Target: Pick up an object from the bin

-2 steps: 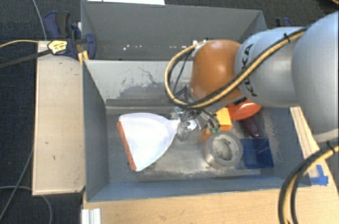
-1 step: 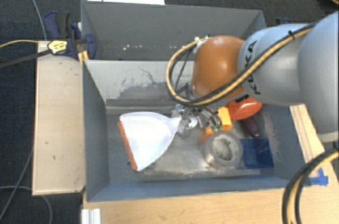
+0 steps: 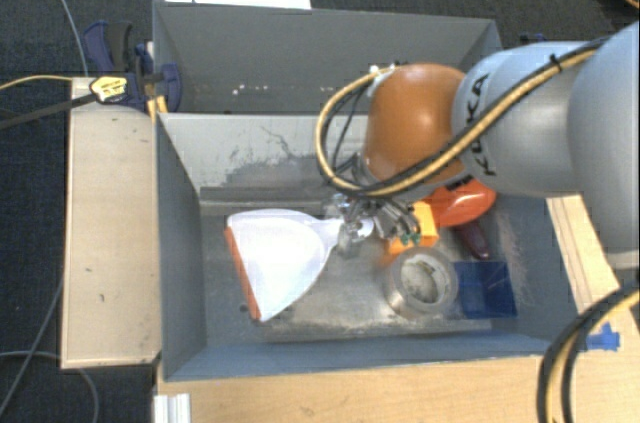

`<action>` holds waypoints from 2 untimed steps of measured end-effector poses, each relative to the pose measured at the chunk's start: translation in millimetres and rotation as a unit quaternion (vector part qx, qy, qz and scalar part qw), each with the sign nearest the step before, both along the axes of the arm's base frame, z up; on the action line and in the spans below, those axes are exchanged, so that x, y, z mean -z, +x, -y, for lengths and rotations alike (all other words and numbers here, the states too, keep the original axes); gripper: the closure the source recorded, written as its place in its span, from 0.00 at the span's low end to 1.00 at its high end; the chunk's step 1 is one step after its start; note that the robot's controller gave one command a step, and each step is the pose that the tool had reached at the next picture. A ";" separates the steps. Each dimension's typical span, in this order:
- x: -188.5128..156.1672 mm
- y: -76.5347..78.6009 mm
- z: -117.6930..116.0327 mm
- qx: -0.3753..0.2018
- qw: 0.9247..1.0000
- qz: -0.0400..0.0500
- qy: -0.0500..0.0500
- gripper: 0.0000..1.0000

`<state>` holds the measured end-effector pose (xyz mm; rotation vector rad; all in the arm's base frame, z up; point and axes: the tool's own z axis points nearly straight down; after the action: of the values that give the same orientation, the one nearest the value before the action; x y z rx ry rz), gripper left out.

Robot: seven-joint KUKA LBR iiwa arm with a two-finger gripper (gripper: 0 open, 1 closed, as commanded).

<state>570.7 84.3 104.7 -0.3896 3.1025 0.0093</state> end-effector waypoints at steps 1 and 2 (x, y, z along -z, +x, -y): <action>-6.7 0.6 -0.1 0.001 1.000 0.002 0.000 1.00; -32.7 -0.4 0.0 0.002 1.000 0.000 0.000 1.00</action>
Offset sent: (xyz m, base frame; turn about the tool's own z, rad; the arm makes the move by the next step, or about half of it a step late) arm 0.0002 0.0003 0.0492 0.0013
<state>570.3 84.4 137.4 -0.3838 3.1028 0.0098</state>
